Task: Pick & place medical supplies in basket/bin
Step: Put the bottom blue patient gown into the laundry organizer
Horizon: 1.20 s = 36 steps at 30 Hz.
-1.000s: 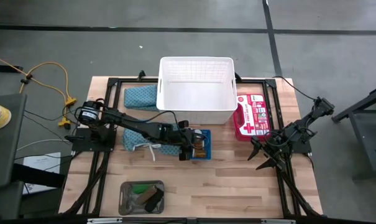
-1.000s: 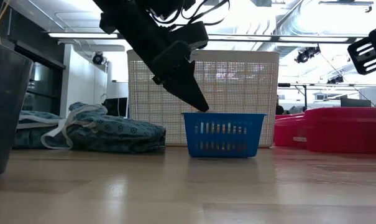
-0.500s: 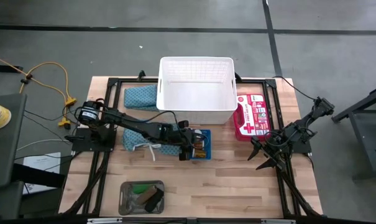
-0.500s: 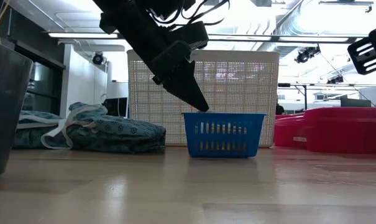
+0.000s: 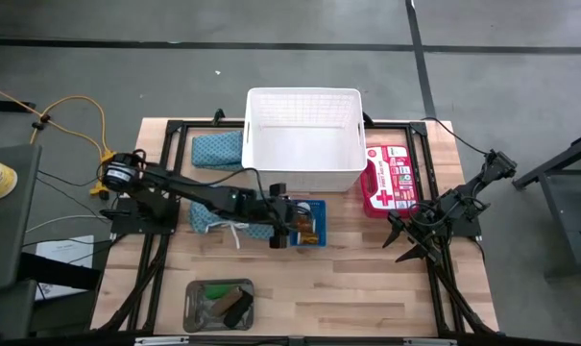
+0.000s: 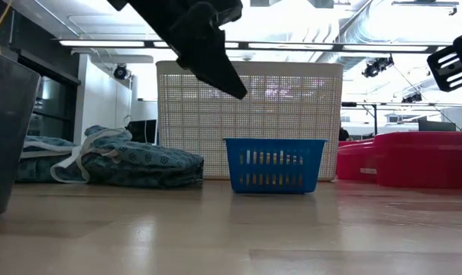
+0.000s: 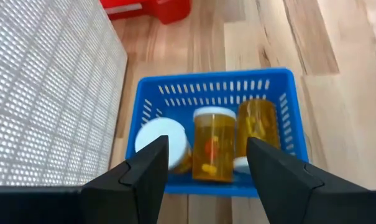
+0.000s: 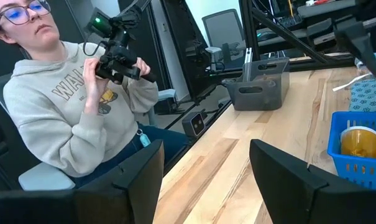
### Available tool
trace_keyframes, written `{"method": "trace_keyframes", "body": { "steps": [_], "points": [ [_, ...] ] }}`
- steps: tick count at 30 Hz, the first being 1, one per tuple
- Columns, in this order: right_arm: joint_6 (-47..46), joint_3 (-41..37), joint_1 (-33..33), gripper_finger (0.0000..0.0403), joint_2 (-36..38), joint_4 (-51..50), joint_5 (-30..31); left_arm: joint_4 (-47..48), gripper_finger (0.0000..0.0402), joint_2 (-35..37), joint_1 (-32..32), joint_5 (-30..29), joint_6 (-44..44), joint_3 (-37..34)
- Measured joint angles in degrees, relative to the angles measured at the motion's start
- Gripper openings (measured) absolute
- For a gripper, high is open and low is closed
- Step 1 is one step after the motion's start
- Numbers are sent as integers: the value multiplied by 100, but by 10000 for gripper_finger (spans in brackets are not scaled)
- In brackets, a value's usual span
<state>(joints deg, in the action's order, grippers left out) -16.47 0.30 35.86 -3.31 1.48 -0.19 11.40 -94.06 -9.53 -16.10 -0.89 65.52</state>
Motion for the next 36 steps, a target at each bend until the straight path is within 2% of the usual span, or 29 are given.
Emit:
{"method": "trace_keyframes", "body": {
  "steps": [13,22,29,36],
  "points": [
    [0,-2,1,226,0,0,0,406,207,6,-167,-73,-410,-1],
    [0,0,0,226,0,2,2,1971,207,290,-362,-463,-1645,-1],
    [0,-1,2,226,-1,0,0,3319,207,660,-1018,-1322,-2784,-1],
    [0,-2,1,226,-1,0,1,4210,207,739,-1616,-1650,-3805,-3]
  ]
}}
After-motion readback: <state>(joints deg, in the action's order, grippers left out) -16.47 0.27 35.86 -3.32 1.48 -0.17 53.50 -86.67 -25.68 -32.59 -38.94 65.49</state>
